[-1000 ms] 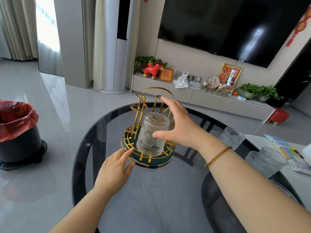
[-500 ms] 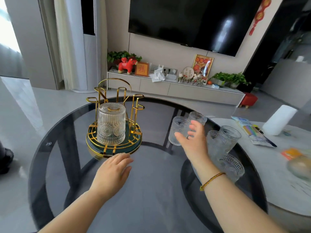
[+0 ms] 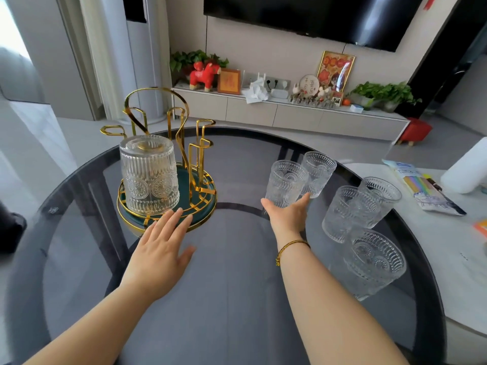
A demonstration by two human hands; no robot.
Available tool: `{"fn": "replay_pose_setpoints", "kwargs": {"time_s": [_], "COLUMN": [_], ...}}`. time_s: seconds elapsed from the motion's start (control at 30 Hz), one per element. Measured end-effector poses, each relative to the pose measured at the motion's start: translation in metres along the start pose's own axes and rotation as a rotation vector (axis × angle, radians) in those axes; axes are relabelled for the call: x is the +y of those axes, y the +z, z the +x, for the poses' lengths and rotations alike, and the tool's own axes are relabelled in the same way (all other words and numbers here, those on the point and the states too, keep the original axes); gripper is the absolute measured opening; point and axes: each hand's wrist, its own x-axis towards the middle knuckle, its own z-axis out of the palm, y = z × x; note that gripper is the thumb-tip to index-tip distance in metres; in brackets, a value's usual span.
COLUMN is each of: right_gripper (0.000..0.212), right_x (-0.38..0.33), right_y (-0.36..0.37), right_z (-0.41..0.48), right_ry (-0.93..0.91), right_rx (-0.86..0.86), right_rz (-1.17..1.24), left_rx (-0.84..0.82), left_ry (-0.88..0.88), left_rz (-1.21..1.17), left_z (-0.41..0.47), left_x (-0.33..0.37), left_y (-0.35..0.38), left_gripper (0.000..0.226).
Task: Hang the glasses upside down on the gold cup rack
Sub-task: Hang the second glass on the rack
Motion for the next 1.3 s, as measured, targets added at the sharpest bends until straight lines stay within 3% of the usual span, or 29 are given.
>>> {"fn": "replay_pose_setpoints", "kwargs": {"time_s": [0.13,0.33,0.5,0.57,0.7,0.83,1.07,1.17,1.3], "right_gripper": [0.105,0.089,0.082,0.083,0.085,0.085,0.082,0.081,0.084], "right_x": [0.000,0.004,0.005,0.003,-0.011,-0.036,-0.088,-0.107,-0.133], "right_y": [0.011,0.017,0.012,0.007,-0.008,-0.027,-0.056,-0.061,-0.073], "right_z": [0.009,0.018,0.007,-0.003,-0.021,-0.034,-0.047,-0.050,-0.050], "right_ry": [-0.025,-0.039,-0.213,-0.243,-0.308,-0.405,-0.644,-0.721,-0.832], "right_rx": [0.099,0.178,0.192,0.149,-0.001,-0.146,-0.283,-0.327,-0.376], "right_rz": [-0.142,-0.147,-0.028,0.035,0.116,0.117,-0.106,-0.268,-0.570], "left_rx": [0.001,-0.011,-0.029,-0.038,-0.033,-0.046,-0.017,0.011,-0.078], "left_ry": [0.014,0.009,-0.002,-0.001,-0.010,-0.010,-0.118,-0.232,-0.295], "left_rz": [0.031,0.033,0.053,0.053,0.042,0.025,-0.017,-0.064,-0.097], "left_z": [0.000,0.002,0.001,0.002,0.000,-0.003,-0.027,-0.032,-0.026], "left_x": [-0.001,-0.004,-0.002,-0.001,-0.001,0.002,-0.021,-0.041,-0.061], "left_y": [-0.001,0.002,0.000,-0.001,-0.003,-0.007,-0.024,-0.036,-0.045], "left_gripper": [0.102,0.104,0.107,0.101,0.060,0.057,0.055,0.059,0.060]}}
